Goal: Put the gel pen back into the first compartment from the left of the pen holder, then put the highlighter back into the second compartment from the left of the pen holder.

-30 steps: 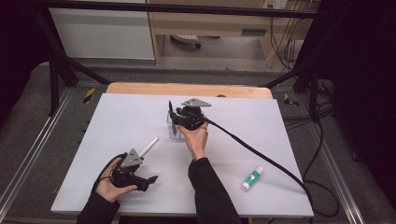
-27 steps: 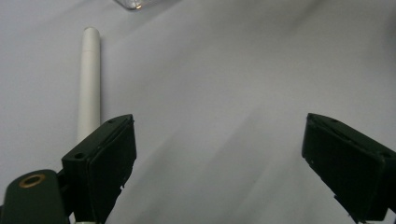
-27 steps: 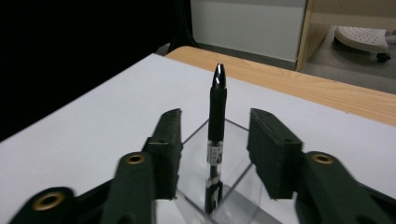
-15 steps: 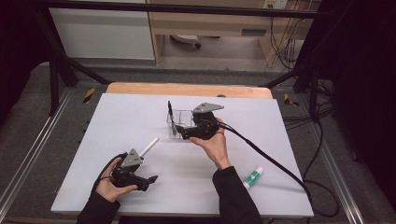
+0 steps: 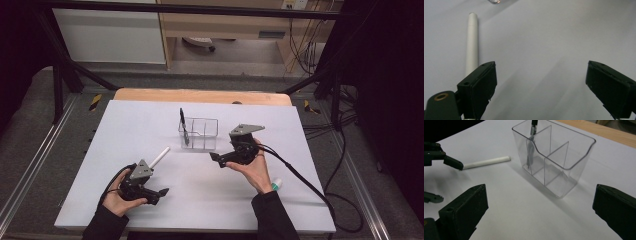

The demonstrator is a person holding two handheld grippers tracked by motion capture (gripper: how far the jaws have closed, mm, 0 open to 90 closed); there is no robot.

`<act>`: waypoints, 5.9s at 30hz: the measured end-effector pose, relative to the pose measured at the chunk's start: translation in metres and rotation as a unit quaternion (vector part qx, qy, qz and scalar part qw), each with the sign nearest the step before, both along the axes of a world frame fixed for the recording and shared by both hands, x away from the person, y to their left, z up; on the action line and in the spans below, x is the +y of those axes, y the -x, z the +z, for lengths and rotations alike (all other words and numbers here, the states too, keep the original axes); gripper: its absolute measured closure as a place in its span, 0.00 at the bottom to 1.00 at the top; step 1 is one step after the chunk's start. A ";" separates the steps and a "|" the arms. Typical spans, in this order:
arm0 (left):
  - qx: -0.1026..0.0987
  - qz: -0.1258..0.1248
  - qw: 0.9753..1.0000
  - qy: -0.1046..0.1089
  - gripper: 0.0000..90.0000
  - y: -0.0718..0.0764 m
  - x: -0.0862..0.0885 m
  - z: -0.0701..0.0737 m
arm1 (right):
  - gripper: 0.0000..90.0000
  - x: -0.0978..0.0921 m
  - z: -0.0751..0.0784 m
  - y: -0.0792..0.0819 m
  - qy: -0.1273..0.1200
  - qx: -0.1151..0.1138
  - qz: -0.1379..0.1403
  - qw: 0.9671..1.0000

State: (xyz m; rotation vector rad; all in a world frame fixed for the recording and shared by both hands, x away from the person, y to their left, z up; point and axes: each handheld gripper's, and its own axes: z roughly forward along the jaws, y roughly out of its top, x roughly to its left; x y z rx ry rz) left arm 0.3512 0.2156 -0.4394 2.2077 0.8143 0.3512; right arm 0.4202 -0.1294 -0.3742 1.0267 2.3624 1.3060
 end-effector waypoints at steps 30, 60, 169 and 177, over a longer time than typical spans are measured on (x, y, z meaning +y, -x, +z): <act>0.001 0.008 1.000 0.000 0.11 -0.003 0.009 0.007 | 0.01 -0.091 -0.058 0.044 -0.004 0.038 0.011 0.999; 0.020 0.065 0.997 -0.043 0.14 -0.037 0.035 0.034 | 0.01 -0.112 -0.061 0.055 -0.003 0.030 0.005 1.000; 0.057 -0.049 0.996 -0.039 0.87 -0.019 -0.049 0.026 | 0.01 -0.075 -0.054 0.057 0.054 -0.003 0.038 0.998; 0.063 -0.062 0.995 -0.048 0.87 -0.021 -0.063 0.024 | 0.01 -0.053 -0.047 0.057 0.087 -0.022 0.057 0.994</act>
